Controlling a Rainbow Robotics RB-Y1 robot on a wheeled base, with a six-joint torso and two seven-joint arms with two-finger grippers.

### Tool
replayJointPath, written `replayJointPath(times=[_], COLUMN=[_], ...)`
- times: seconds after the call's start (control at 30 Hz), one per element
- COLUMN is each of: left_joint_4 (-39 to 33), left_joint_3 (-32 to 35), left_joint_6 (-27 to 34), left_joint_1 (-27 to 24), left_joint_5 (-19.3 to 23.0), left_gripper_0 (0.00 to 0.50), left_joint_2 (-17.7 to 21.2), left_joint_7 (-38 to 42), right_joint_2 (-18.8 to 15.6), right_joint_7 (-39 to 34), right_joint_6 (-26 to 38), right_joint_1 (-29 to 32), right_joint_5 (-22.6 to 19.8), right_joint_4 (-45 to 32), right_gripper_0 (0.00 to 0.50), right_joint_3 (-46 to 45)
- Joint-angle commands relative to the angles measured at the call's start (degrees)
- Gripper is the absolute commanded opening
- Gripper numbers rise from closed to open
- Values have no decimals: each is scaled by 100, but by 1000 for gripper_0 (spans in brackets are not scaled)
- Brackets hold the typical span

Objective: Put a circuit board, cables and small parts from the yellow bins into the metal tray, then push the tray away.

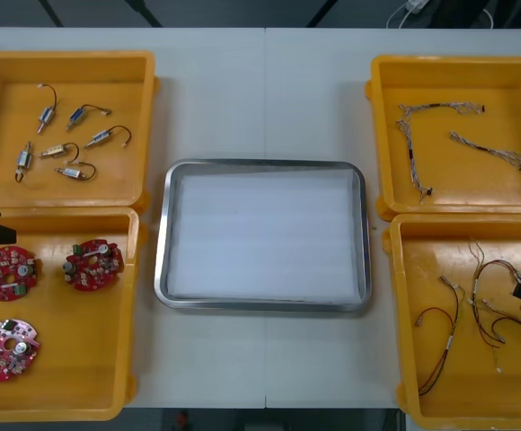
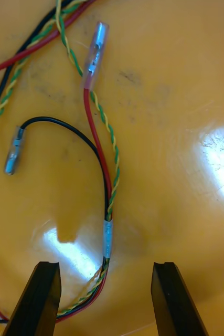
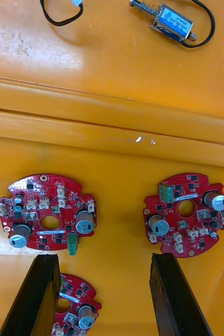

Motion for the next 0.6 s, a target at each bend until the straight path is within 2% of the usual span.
replayJointPath(times=[0.03, 0.33, 0.6], left_joint_4=[248, 476, 749], left_joint_3=[-86, -587, -728], left_joint_6=[-153, -628, -839], left_joint_1=[132, 141, 193], left_joint_5=[60, -116, -151], left_gripper_0=[500, 500, 500], left_joint_2=[196, 196, 196], left_joint_7=[-1089, -1124, -1168], right_joint_2=[14, 84, 260], right_joint_7=[133, 106, 71], right_joint_6=[-222, -293, -301], right_joint_1=[29, 38, 11], right_joint_5=[165, 376, 490], right_joint_4=[102, 111, 111], right_gripper_0=[500, 500, 500], right_joint_3=[271, 376, 420])
